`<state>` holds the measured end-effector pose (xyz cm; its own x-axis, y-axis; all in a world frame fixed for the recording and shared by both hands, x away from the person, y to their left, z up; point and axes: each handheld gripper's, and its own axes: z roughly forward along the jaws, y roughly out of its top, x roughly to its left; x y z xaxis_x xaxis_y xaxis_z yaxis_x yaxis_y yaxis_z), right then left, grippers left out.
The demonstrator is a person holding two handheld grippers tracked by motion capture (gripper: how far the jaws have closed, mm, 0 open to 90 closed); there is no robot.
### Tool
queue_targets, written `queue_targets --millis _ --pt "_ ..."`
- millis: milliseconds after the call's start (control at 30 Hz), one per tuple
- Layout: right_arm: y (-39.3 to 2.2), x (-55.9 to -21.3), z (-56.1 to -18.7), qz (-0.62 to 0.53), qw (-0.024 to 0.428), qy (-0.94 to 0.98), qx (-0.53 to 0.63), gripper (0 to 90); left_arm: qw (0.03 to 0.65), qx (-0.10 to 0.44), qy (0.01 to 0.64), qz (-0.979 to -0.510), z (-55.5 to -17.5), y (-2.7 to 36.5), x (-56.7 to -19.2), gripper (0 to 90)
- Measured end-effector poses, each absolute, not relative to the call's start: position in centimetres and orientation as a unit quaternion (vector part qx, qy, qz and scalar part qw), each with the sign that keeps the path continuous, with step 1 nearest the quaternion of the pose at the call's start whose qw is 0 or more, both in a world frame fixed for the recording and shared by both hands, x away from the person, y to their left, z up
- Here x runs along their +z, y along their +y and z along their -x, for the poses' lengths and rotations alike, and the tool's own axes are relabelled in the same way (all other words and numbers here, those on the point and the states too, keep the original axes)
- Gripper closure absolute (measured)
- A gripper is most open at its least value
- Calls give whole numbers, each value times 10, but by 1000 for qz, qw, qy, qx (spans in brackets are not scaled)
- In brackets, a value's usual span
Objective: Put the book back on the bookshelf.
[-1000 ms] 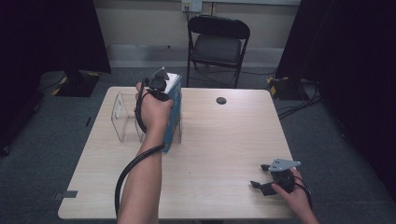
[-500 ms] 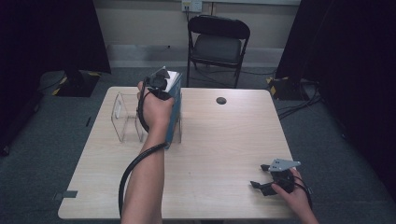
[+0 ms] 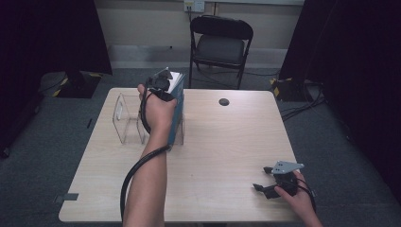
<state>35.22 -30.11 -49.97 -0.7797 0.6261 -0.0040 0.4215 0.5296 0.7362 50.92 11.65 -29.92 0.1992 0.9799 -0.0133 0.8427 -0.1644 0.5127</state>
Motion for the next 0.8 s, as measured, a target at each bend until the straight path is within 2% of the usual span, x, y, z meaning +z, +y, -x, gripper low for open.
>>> queue_targets --millis 800 --pt "-301 -500 -352 -304 136 864 379 161 250 129 600 -749 -486 134 -294 505"
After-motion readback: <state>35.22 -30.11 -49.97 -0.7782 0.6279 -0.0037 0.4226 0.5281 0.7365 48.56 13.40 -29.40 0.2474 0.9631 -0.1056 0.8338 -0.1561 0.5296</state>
